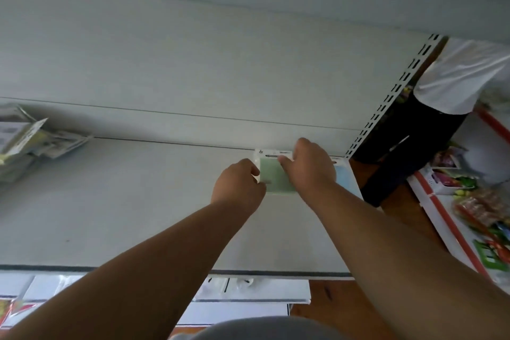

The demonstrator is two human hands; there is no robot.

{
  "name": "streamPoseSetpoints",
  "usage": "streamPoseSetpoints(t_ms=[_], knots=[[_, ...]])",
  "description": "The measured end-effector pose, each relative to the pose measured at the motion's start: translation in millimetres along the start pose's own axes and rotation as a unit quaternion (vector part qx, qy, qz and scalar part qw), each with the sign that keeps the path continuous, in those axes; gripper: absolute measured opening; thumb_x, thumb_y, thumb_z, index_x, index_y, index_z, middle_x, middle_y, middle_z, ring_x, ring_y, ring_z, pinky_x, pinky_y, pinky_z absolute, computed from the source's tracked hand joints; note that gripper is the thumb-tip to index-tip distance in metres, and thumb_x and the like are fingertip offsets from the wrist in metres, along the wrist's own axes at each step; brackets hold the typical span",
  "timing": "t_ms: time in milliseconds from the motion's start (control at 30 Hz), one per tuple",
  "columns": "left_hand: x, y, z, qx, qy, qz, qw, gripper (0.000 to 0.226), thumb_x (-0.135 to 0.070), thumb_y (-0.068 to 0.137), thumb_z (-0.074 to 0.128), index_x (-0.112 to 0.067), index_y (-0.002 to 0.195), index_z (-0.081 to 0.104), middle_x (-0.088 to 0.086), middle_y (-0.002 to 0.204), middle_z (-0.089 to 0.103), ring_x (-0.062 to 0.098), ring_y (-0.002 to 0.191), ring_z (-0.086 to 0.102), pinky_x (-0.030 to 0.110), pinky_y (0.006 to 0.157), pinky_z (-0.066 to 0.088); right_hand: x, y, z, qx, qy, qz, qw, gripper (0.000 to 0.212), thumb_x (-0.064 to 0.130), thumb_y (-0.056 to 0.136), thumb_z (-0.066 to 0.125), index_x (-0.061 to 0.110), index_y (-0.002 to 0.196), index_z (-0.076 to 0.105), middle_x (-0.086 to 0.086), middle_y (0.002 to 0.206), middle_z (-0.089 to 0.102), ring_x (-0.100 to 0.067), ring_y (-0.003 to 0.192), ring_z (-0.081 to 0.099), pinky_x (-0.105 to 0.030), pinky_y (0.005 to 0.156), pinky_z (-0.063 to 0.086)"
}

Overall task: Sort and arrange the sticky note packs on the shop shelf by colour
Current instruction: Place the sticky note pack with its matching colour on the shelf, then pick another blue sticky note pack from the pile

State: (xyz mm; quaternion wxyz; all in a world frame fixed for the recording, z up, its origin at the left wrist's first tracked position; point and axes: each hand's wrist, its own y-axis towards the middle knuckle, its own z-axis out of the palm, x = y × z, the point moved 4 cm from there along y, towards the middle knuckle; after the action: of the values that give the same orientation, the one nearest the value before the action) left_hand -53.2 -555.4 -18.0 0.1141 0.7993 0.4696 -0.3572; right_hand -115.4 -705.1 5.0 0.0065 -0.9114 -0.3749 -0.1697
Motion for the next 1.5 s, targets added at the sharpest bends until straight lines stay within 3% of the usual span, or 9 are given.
streamPoseSetpoints(t_ms=[133, 300, 600, 767, 900, 1033, 1300, 1400, 1500], knots=[[30, -23, -17, -0.038, -0.010, -0.006, 0.999, 0.022, -0.030, 0.086, 0.062, -0.026, 0.107, 0.060, -0.012, 0.091, 0.063, 0.011, 0.082, 0.059, 0.026, 0.069, 0.047, 38, -19, 3, 0.005, 0.071, -0.066, 0.995, 0.023, 0.038, 0.089, 0.058, 0.020, 0.079, 0.048, 0.001, 0.083, 0.057, -0.023, 0.075, 0.055, -0.030, 0.062, 0.039], [95, -48, -58, -0.085, -0.013, -0.061, 0.994, 0.020, -0.028, 0.086, 0.059, -0.028, 0.105, 0.062, -0.014, 0.086, 0.062, 0.007, 0.076, 0.055, 0.023, 0.064, 0.040, 111, -47, 22, 0.067, 0.131, -0.140, 0.979, 0.019, 0.038, 0.088, 0.058, 0.021, 0.080, 0.055, 0.005, 0.080, 0.062, -0.017, 0.074, 0.057, -0.031, 0.066, 0.048], [228, -76, -203, -0.152, 0.015, -0.106, 0.983, 0.024, -0.023, 0.084, 0.055, -0.030, 0.106, 0.061, -0.013, 0.091, 0.063, 0.012, 0.081, 0.057, 0.025, 0.067, 0.040, 299, -106, 84, 0.135, 0.223, -0.174, 0.950, 0.017, 0.029, 0.086, 0.058, 0.015, 0.077, 0.057, 0.003, 0.073, 0.061, -0.019, 0.070, 0.056, -0.029, 0.063, 0.044], [321, -92, -294, -0.243, 0.008, -0.161, 0.957, 0.031, -0.022, 0.085, 0.059, -0.024, 0.116, 0.060, -0.002, 0.121, 0.056, 0.021, 0.098, 0.059, 0.026, 0.078, 0.038, 410, -148, 129, 0.273, 0.282, -0.168, 0.904, 0.021, 0.034, 0.087, 0.060, 0.014, 0.088, 0.064, -0.002, 0.079, 0.067, -0.023, 0.074, 0.068, -0.032, 0.067, 0.052], [364, -97, -326, -0.216, 0.031, -0.181, 0.959, 0.048, -0.023, 0.088, 0.059, -0.021, 0.135, 0.050, 0.002, 0.143, 0.042, 0.020, 0.111, 0.057, 0.027, 0.089, 0.039, 454, -164, 157, 0.361, 0.301, -0.062, 0.881, 0.033, 0.029, 0.093, 0.056, 0.002, 0.112, 0.059, -0.015, 0.083, 0.069, -0.021, 0.056, 0.064, -0.024, 0.051, 0.044], [383, -78, -336, -0.141, 0.041, -0.198, 0.969, 0.054, -0.029, 0.091, 0.056, -0.020, 0.143, 0.044, 0.004, 0.141, 0.051, 0.023, 0.126, 0.050, 0.031, 0.101, 0.039, 470, -162, 175, 0.336, 0.375, 0.040, 0.863, 0.031, 0.018, 0.091, 0.055, 0.002, 0.118, 0.056, -0.008, 0.074, 0.062, -0.020, 0.045, 0.063, -0.018, 0.037, 0.036], [362, -80, -319, -0.193, -0.073, -0.138, 0.969, 0.026, -0.025, 0.087, 0.063, -0.026, 0.113, 0.060, -0.010, 0.107, 0.064, 0.012, 0.090, 0.062, 0.026, 0.075, 0.045, 434, -163, 177, 0.310, 0.431, 0.195, 0.825, 0.025, 0.025, 0.089, 0.064, 0.004, 0.102, 0.062, -0.012, 0.073, 0.057, -0.019, 0.049, 0.048, -0.024, 0.046, 0.033], [345, -77, -297, -0.148, -0.183, -0.138, 0.962, 0.026, -0.017, 0.080, 0.069, -0.027, 0.101, 0.058, -0.009, 0.095, 0.065, 0.015, 0.082, 0.066, 0.042, 0.078, 0.057, 398, -155, 167, 0.254, 0.447, 0.188, 0.837, 0.026, 0.034, 0.089, 0.065, 0.009, 0.086, 0.064, -0.009, 0.066, 0.054, -0.019, 0.048, 0.041, -0.027, 0.048, 0.032], [318, -71, -268, -0.089, -0.204, -0.105, 0.969, 0.026, -0.018, 0.080, 0.074, -0.025, 0.099, 0.059, -0.008, 0.092, 0.065, 0.014, 0.077, 0.067, 0.043, 0.077, 0.058, 354, -142, 146, 0.185, 0.436, 0.169, 0.864, 0.032, 0.039, 0.084, 0.069, 0.016, 0.064, 0.057, -0.004, 0.056, 0.051, -0.019, 0.049, 0.042, -0.031, 0.052, 0.034]])
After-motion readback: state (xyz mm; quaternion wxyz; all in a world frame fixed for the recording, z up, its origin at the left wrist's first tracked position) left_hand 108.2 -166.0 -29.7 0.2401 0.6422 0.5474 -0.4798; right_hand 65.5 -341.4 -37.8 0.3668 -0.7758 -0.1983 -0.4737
